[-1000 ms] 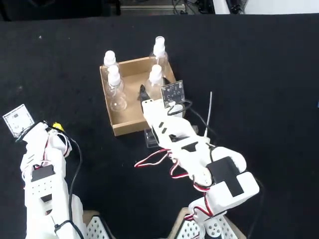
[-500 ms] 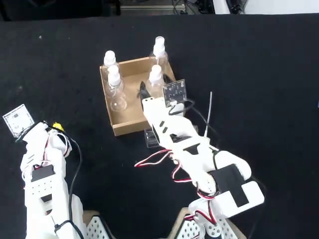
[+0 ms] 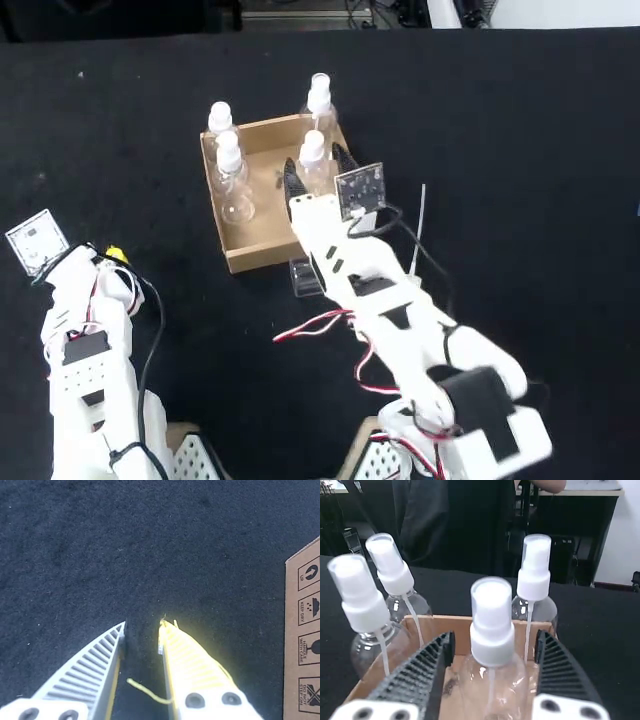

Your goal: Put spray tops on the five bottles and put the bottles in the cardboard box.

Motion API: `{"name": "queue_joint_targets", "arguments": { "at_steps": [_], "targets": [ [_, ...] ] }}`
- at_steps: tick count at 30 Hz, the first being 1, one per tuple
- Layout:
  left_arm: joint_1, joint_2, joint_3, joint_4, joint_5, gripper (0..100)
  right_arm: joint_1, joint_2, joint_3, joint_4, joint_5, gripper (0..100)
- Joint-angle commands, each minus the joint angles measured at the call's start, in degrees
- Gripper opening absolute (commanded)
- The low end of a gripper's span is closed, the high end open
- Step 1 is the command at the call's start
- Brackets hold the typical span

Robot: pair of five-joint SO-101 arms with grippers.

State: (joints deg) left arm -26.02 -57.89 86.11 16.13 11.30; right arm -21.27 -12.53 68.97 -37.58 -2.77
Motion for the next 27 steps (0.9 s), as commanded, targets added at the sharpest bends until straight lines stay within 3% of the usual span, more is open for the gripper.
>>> {"name": "queue_joint_targets", "arguments": {
  "at_steps": [1, 12, 15, 18, 20, 27],
  "targets": [
    [-0.13, -0.88, -1.19, -1.41, -0.44, 9, -0.70, -6.11, -0.66, 7.12, -0.09, 22.7],
    [-0.13, -0.88, -1.10, -1.41, -0.44, 9, 1.85, -29.67, -0.84, 42.55, -0.18, 22.2],
    [-0.13, -0.88, -1.10, -1.41, -0.44, 9, 5.27, -34.95, -1.27, 51.16, -0.18, 15.4],
    [-0.13, -0.88, -1.10, -1.41, -0.44, 9, 7.47, -35.91, -2.07, 53.19, -0.18, 0.5],
    [-0.13, -0.88, -1.01, -1.41, -0.44, 9, 8.26, -34.59, -2.33, 53.19, -0.09, 3.6],
    [-0.13, -0.88, -0.92, -1.41, -0.44, 9, 8.26, -23.60, -8.66, 53.10, 0.26, 1.0]
  ]
}}
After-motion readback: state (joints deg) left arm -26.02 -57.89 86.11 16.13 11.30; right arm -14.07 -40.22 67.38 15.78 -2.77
